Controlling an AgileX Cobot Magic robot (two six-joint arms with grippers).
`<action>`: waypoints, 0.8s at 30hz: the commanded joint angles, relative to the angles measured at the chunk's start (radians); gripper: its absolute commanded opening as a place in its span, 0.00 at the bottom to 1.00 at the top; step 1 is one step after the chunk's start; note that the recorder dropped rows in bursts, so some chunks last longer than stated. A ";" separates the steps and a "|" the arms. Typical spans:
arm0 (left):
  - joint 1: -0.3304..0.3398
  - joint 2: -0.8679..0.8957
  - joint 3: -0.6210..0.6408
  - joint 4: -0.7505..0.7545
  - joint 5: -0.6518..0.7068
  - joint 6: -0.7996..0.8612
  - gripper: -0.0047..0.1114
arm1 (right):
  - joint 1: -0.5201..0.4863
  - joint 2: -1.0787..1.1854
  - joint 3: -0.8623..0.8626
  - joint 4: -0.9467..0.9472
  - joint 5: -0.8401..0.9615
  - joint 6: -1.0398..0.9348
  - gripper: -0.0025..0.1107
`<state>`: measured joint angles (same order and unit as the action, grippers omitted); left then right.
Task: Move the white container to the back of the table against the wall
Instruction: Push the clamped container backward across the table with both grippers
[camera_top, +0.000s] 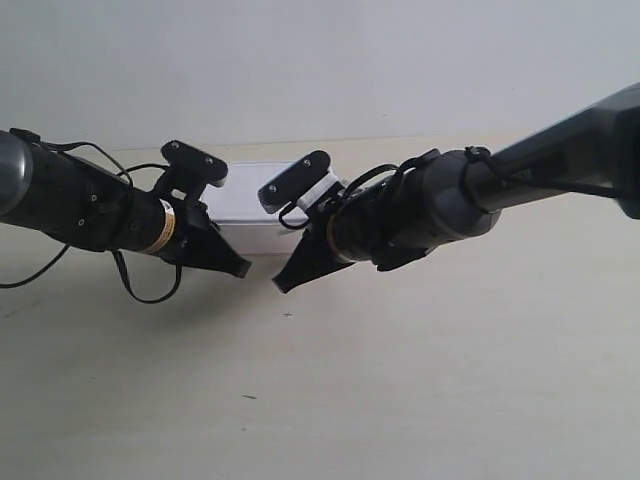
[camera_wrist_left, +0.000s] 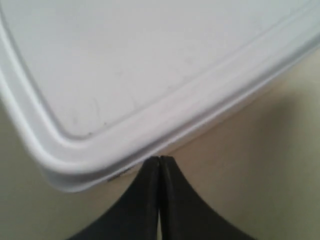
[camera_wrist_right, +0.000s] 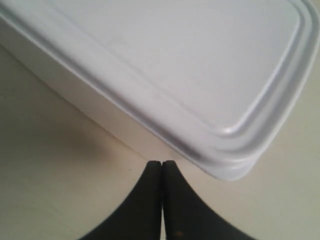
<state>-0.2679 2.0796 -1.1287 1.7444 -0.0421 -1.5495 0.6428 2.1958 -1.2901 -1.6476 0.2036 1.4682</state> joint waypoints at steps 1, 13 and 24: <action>0.001 0.018 -0.032 0.000 0.019 -0.008 0.04 | -0.011 0.002 -0.007 -0.050 -0.019 -0.003 0.02; 0.018 0.062 -0.112 0.000 0.027 0.002 0.04 | -0.011 0.073 -0.110 -0.097 -0.016 -0.057 0.02; 0.048 0.069 -0.138 0.000 0.029 0.002 0.04 | -0.022 0.075 -0.117 -0.097 -0.008 -0.153 0.02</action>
<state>-0.2249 2.1472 -1.2539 1.7444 -0.0162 -1.5474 0.6278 2.2696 -1.4003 -1.7411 0.1864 1.3534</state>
